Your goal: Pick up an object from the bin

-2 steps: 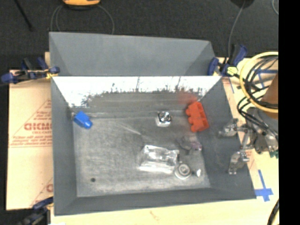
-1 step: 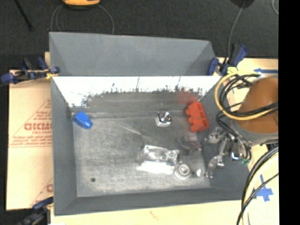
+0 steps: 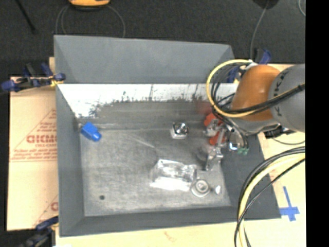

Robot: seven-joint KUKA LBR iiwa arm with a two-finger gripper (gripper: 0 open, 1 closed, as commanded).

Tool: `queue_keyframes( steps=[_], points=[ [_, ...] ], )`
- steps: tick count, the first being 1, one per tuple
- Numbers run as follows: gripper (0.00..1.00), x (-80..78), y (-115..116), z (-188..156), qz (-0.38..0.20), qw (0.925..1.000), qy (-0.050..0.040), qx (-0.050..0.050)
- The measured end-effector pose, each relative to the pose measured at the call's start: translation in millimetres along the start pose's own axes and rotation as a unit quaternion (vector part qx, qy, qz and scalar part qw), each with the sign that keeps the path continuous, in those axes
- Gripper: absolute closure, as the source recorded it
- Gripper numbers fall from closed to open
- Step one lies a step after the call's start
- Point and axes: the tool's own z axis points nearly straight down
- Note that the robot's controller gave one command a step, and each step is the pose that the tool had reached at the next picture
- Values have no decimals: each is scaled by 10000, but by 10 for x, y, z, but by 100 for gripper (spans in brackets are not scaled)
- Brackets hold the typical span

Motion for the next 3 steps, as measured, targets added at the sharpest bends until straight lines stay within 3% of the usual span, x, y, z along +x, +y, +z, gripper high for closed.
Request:
queue_keyframes(
  steps=[1, 2, 3],
  points=[
    [0, 569, 394, -25, -935, 9956, -92, 29],
    [0, 1109, 877, -108, -1934, 9810, -153, 27],
    [0, 969, 1028, -13, -975, 9952, 12, 18]
  ],
)
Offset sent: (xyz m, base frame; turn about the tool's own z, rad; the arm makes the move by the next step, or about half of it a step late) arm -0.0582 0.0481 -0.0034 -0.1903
